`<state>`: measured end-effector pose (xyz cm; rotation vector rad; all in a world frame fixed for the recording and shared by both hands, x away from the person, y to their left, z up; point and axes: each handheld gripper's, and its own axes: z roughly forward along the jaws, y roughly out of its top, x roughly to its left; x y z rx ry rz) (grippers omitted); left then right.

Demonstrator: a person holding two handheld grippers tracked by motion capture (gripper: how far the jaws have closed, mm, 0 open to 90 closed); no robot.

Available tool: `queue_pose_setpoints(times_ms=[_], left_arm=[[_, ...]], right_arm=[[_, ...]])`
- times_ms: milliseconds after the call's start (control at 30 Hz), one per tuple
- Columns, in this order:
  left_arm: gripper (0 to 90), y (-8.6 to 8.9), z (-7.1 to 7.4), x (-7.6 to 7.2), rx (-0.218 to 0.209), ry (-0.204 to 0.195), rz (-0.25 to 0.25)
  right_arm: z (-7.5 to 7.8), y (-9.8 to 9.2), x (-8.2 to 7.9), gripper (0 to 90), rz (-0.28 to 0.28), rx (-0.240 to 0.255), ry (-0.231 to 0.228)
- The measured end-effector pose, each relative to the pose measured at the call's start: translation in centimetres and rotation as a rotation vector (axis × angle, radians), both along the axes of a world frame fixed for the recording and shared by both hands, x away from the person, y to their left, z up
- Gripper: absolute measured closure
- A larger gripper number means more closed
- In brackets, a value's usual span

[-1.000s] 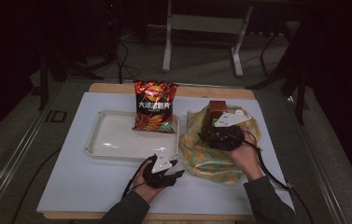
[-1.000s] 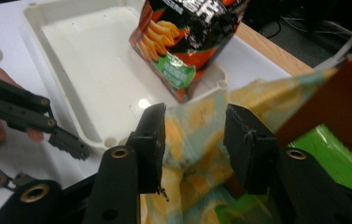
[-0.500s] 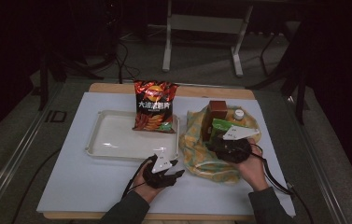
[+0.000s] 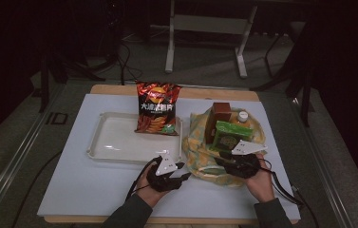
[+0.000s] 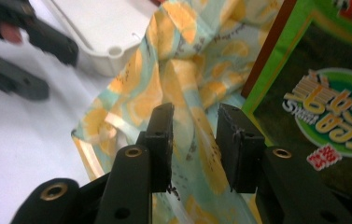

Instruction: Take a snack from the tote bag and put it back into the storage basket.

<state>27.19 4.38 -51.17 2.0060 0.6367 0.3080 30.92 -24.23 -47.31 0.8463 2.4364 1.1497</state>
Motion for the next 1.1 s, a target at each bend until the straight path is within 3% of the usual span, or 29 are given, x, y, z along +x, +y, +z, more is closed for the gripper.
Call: queue_pose_setpoints(times_ms=[167, 300, 367, 533, 633, 833, 1100], left_arm=[[55.4, 0.1, 1.6, 0.3, -0.027, 0.002, -0.012], [55.5, -0.2, 2.7, 0.7, -0.012, -0.015, -0.020], [55.4, -0.4, 4.0, 1.5, -0.009, -0.030, -0.028], [55.6, -0.7, 5.7, 3.1, -0.019, -0.041, -0.023], [55.9, -0.8, 6.2, 4.1, -0.020, -0.036, -0.022], [57.0, -1.3, 7.1, 6.2, 0.019, -0.026, -0.032], [53.2, -2.0, 8.5, 9.1, 0.017, -0.009, -0.058]], right_arm=[[-0.6, -0.1, -0.2, 75.1, 0.006, -0.022, 0.012], [-0.8, 0.0, -0.4, 77.7, 0.020, -0.027, 0.020], [-1.1, -0.1, -0.6, 79.0, 0.020, -0.026, 0.024], [-1.6, -0.1, -0.8, 81.3, 0.020, -0.017, 0.038], [-1.8, -0.1, -0.8, 83.7, 0.023, -0.016, 0.040], [-2.0, -0.2, -0.8, 86.2, 0.029, -0.016, 0.038], [-2.0, -0.4, -0.8, 85.0, 0.036, 0.005, 0.051]])
